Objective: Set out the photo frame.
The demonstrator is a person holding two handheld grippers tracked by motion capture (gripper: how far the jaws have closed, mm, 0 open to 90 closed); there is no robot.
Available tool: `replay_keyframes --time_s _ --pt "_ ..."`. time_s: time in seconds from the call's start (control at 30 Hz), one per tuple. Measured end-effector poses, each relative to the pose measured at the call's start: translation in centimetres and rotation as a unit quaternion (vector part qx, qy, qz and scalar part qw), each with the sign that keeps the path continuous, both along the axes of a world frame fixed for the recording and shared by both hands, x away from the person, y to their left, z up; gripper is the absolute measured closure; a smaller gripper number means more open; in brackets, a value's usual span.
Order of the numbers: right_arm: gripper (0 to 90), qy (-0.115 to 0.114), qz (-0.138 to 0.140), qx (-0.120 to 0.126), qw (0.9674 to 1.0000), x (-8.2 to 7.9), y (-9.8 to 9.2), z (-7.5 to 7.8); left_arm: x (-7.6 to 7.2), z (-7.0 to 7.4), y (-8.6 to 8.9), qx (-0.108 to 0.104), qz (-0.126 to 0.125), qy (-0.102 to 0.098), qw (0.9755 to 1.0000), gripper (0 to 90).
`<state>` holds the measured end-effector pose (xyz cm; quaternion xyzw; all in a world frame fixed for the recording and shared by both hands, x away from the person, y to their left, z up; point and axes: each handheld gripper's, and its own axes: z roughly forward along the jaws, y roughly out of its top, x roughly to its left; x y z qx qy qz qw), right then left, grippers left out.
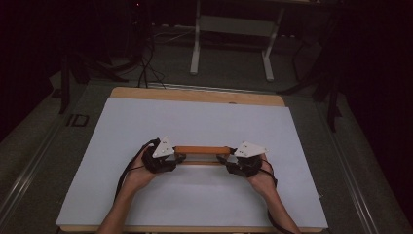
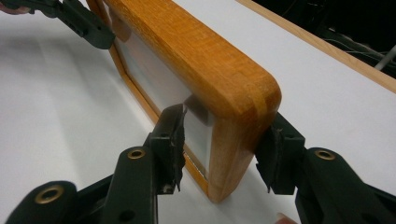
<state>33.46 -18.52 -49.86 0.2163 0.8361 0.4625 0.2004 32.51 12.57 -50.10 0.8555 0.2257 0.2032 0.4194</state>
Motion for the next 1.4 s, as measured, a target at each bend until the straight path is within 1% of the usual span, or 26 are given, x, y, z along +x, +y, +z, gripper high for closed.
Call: replay_keyframes --time_s 0.2,0.37,0.47,0.57,0.67,0.73,1.0,1.03,1.1,1.13,1.17,1.2,1.27,1.33,1.4 --pt "54.9 0.002 0.003 0.000 1.0000 0.0 0.0 0.2 0.0 0.1 0.1 -0.003 -0.005 0.007 1.0000 61.2" --pt "54.9 0.005 0.007 0.010 0.9999 -0.1 -0.2 0.6 -0.1 0.4 0.5 -0.016 -0.011 0.018 0.9996 61.7" --pt "55.1 0.008 0.009 0.016 0.9998 -0.1 -0.2 0.8 -0.1 0.5 0.6 -0.018 -0.012 0.021 0.9995 61.8" --pt "55.3 0.016 0.013 0.022 0.9996 -0.1 -0.2 0.9 -0.1 0.7 0.8 -0.024 -0.014 0.030 0.9992 61.9" --pt "55.4 0.017 0.013 0.024 0.9995 -0.1 -0.2 0.9 -0.1 0.7 0.9 -0.027 -0.016 0.034 0.9989 61.9" --pt "55.9 0.026 0.018 0.026 0.9992 0.0 -0.2 1.0 0.0 0.8 1.2 -0.035 -0.019 0.046 0.9982 61.9" --pt "57.3 0.050 0.027 0.035 0.9978 0.1 -0.1 1.0 0.2 0.7 1.8 -0.044 -0.024 0.068 0.9964 61.9" --pt "57.3 0.050 0.027 0.035 0.9978 0.1 -0.1 1.0 0.2 0.7 1.8 -0.044 -0.024 0.068 0.9964 61.9" --pt "57.4 0.063 0.028 0.036 0.9970 0.3 -0.1 0.9 0.5 0.6 2.0 -0.050 -0.024 0.085 0.9949 61.9" --pt "57.5 0.067 0.028 0.037 0.9967 0.3 0.0 0.9 0.7 0.5 2.2 -0.054 -0.023 0.097 0.9935 61.9" --pt "57.7 0.074 0.027 0.037 0.9962 0.5 0.1 0.8 0.8 0.4 2.2 -0.056 -0.022 0.102 0.9929 61.7" --pt "57.8 0.077 0.027 0.036 0.9960 0.5 0.1 0.7 0.9 0.3 2.4 -0.065 -0.022 0.108 0.9919 61.6" --pt "58.1 0.086 0.029 0.036 0.9952 0.6 0.2 0.6 0.9 0.3 2.5 -0.066 -0.021 0.111 0.9913 61.4" --pt "58.1 0.088 0.030 0.037 0.9950 0.7 0.2 0.6 1.0 0.3 2.5 -0.069 -0.021 0.114 0.9909 61.4" --pt "58.1 0.090 0.029 0.037 0.9948 0.7 0.2 0.6 1.0 0.3 2.6 -0.074 -0.021 0.122 0.9896 61.4"
